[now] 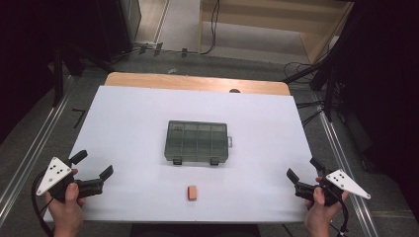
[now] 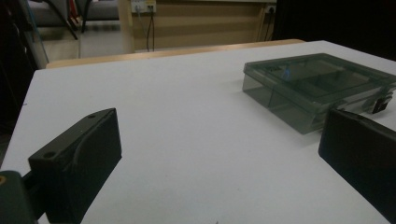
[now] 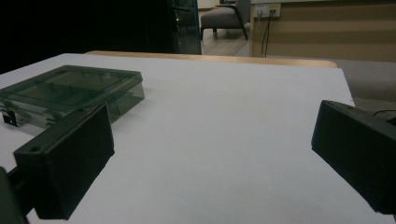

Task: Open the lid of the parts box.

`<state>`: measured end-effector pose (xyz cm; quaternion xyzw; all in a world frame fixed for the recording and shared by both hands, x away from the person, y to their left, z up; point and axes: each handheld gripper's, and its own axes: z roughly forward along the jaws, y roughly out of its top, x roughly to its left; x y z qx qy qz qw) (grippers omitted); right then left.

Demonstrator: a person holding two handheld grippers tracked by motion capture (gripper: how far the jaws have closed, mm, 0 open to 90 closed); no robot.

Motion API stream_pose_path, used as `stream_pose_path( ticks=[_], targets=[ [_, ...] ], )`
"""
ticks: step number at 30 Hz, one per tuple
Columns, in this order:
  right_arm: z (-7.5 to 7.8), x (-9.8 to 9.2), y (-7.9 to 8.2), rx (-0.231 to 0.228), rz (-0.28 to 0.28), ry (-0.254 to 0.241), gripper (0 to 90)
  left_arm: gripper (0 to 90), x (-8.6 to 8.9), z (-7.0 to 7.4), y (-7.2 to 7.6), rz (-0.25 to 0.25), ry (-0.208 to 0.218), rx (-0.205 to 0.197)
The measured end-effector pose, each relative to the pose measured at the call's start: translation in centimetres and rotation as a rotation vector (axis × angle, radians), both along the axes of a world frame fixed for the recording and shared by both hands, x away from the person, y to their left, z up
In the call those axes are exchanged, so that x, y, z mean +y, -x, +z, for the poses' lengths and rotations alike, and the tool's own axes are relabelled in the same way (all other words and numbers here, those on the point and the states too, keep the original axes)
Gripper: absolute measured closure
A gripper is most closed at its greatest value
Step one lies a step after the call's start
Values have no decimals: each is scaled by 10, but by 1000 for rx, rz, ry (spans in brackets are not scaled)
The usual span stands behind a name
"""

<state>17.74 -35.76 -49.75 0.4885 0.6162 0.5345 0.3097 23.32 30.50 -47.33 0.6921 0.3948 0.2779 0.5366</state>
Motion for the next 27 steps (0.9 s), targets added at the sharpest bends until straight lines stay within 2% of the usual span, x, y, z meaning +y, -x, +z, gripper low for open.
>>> stream_pose_path(
  ticks=[6,10,12,20,22,27],
  targets=[
    [8,9,0,-10,15,23,0,0,-14,12,1,-29,10,-11],
    [16,17,-2,-17,31,40,0,0,-23,17,0,-41,-5,-9],
    [19,21,-3,-19,40,39,0,0,-32,20,-3,-55,-5,1],
    [32,34,-9,-30,76,39,0,0,-48,27,-8,-102,-3,6],
    [34,37,-12,-25,89,37,0,0,-53,31,-10,-119,2,10],
    [36,46,-20,-12,112,47,0,0,-57,33,-14,-124,13,20]
  ],
)
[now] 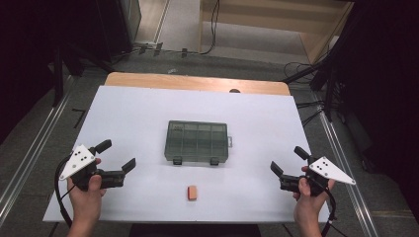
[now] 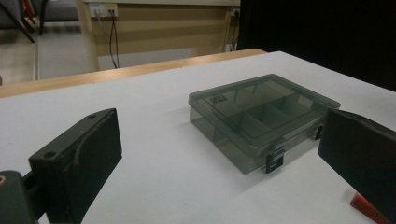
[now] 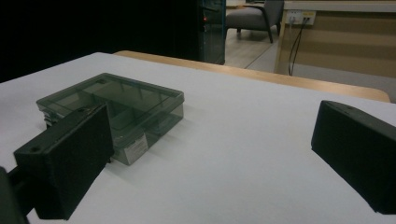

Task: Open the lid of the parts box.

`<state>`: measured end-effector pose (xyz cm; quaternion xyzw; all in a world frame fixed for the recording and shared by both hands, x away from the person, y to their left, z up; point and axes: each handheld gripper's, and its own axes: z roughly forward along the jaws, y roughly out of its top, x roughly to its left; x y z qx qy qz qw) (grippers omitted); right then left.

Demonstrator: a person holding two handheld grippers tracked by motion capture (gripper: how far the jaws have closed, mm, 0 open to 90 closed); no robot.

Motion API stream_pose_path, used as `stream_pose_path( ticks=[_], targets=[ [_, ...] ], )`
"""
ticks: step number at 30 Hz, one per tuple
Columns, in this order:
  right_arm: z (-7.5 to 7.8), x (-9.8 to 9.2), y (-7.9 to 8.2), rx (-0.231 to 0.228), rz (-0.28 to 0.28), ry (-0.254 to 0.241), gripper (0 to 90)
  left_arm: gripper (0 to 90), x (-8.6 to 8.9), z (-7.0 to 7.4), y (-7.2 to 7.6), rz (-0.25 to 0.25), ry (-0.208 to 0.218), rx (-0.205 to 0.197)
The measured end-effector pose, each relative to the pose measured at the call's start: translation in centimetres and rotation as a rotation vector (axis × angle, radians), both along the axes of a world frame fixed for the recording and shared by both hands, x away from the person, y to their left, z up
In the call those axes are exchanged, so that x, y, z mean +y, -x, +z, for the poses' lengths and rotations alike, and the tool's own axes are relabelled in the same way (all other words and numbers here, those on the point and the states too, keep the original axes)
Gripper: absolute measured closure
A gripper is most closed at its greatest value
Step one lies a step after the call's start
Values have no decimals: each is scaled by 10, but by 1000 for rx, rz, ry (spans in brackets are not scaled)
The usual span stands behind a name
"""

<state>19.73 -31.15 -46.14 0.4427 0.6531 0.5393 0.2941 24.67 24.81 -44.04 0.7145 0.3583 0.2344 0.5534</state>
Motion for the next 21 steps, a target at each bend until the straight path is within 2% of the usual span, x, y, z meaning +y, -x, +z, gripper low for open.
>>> stream_pose_path(
  ticks=[2,6,11,13,15,16,17,18,20,21],
  targets=[
    [2,3,-2,0,7,6,0,0,-2,1,-1,-3,-8,5],
    [7,8,-6,7,12,-3,0,0,-7,2,-5,-8,3,25],
    [14,20,-16,17,68,18,0,3,-16,5,-12,-35,-2,32],
    [16,23,-19,20,76,7,0,62,-21,6,-14,-29,-7,27],
    [18,26,-22,26,89,7,0,72,-28,8,-17,-42,1,29],
    [18,26,-22,26,89,7,0,116,-28,8,-17,-42,1,29],
    [19,29,-25,28,95,13,8,156,-30,9,-18,-48,16,34],
    [19,29,-25,28,95,13,8,156,-32,9,-20,-58,21,42],
    [21,31,-26,5,97,-5,157,194,-35,9,-23,-77,16,57],
    [23,35,-29,10,112,-10,207,266,-36,9,-25,-83,15,65]
  ],
)
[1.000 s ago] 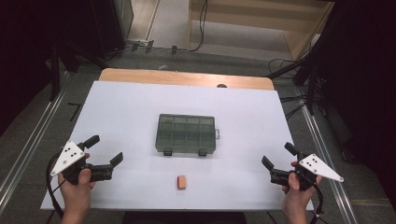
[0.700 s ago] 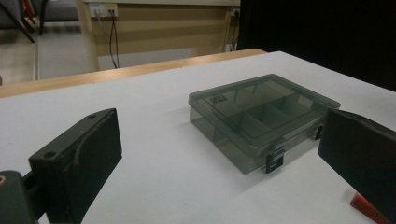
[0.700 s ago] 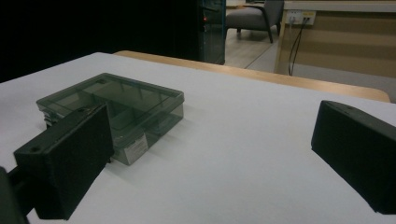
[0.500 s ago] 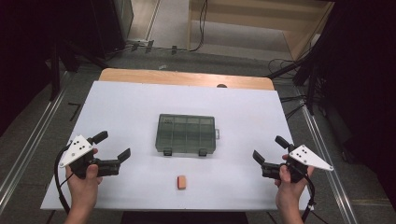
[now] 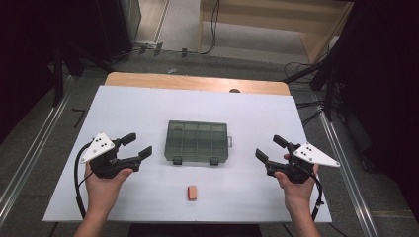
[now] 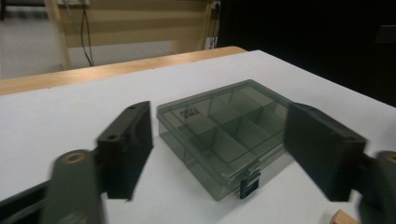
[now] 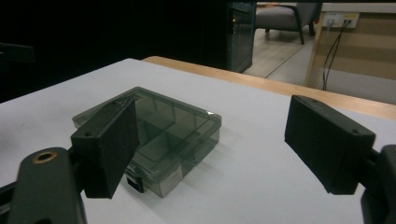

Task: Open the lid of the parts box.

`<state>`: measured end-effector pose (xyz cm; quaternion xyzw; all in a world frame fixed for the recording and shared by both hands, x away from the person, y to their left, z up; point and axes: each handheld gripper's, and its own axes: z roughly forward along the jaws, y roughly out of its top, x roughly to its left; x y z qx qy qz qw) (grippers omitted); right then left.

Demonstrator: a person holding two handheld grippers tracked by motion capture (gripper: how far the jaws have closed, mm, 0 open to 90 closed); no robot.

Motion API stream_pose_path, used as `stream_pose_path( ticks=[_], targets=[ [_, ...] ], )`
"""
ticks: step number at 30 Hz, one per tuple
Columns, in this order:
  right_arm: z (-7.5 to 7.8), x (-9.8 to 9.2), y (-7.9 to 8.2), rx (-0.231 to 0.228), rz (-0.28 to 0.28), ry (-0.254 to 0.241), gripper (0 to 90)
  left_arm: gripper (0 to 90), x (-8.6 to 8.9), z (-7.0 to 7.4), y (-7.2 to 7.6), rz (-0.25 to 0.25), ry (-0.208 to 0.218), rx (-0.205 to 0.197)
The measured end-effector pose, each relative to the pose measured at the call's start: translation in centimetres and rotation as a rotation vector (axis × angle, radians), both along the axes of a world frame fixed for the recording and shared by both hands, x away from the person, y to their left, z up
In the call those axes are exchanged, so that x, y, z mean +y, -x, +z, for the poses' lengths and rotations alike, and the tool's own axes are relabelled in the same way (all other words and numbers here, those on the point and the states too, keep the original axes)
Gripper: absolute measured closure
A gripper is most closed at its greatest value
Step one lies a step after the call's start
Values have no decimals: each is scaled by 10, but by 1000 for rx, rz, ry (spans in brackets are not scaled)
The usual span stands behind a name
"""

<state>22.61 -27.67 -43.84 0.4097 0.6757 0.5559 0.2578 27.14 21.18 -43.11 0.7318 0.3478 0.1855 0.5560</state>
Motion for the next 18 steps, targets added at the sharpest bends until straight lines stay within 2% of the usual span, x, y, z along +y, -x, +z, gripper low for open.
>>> stream_pose_path(
  ticks=[1,2,4,6,8,9,10,12,18],
  targets=[
    [0,0,0,0,0,0,207,266,-1,0,-2,1,3,8],
    [2,4,-4,9,2,14,307,305,-2,0,-4,4,6,15],
    [3,8,-7,16,-6,19,374,367,-5,0,-8,18,-3,16],
    [4,11,-9,16,-13,31,486,453,-5,0,-9,24,-12,16],
    [4,14,-12,25,-2,23,560,542,-6,-1,-12,-5,3,25],
    [4,14,-12,25,-2,23,560,542,-6,-1,-13,-6,4,28],
    [4,15,-16,31,12,15,624,601,-8,-2,-15,-12,4,33],
    [3,15,-19,44,2,9,682,635,-11,-3,-18,-11,5,40],
    [-2,14,-32,67,-13,-23,780,767,-18,-5,-26,-11,1,54]
  ],
)
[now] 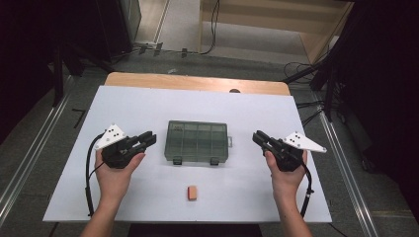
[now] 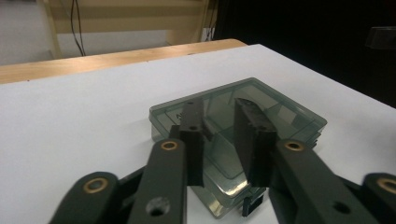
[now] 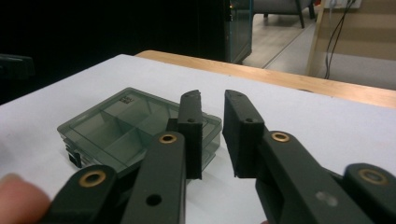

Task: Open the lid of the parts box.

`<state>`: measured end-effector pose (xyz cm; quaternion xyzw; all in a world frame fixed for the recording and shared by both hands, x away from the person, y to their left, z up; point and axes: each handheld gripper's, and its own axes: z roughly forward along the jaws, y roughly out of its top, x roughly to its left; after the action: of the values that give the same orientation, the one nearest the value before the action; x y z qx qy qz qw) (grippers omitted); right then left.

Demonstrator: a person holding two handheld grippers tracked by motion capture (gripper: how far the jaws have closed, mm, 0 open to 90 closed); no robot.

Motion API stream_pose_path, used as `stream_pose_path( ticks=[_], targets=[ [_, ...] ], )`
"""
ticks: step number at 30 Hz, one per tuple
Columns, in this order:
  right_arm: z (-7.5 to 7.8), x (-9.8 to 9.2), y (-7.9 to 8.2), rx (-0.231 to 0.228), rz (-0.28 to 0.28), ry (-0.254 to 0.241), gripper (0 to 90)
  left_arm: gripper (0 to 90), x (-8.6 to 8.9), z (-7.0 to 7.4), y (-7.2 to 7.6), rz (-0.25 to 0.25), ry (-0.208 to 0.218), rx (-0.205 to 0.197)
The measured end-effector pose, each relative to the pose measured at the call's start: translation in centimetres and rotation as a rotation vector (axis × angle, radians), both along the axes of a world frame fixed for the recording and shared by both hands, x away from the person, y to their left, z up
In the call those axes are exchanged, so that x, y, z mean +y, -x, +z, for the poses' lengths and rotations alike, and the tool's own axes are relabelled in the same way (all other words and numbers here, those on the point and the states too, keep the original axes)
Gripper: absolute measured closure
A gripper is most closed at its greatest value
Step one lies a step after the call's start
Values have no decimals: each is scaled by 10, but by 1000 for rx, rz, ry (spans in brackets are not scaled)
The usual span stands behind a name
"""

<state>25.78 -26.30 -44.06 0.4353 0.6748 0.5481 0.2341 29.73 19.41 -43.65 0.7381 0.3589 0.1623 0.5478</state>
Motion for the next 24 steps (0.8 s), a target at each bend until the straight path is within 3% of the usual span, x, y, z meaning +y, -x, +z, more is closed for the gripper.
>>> stream_pose_path(
  ticks=[6,11,17,18,19,20,21,24],
  targets=[
    [1,4,-10,-13,28,-1,819,874,-1,-3,-11,-32,37,28],
    [-1,12,-17,-13,58,24,862,898,-2,-6,-18,-36,32,43],
    [-13,19,-20,12,103,64,884,898,-3,-19,-23,-50,-15,69],
    [-22,22,-21,41,125,85,885,899,-3,-22,-23,-46,-31,77],
    [-22,22,-21,41,125,85,885,899,-4,-25,-24,-52,-44,87],
    [-30,24,-22,63,147,118,886,899,-3,-31,-24,-63,-40,104],
    [-30,24,-22,63,147,118,886,899,-3,-31,-24,-63,-40,104],
    [-46,27,-28,126,213,121,887,899,-7,-44,-27,-92,-77,135]
  ],
)
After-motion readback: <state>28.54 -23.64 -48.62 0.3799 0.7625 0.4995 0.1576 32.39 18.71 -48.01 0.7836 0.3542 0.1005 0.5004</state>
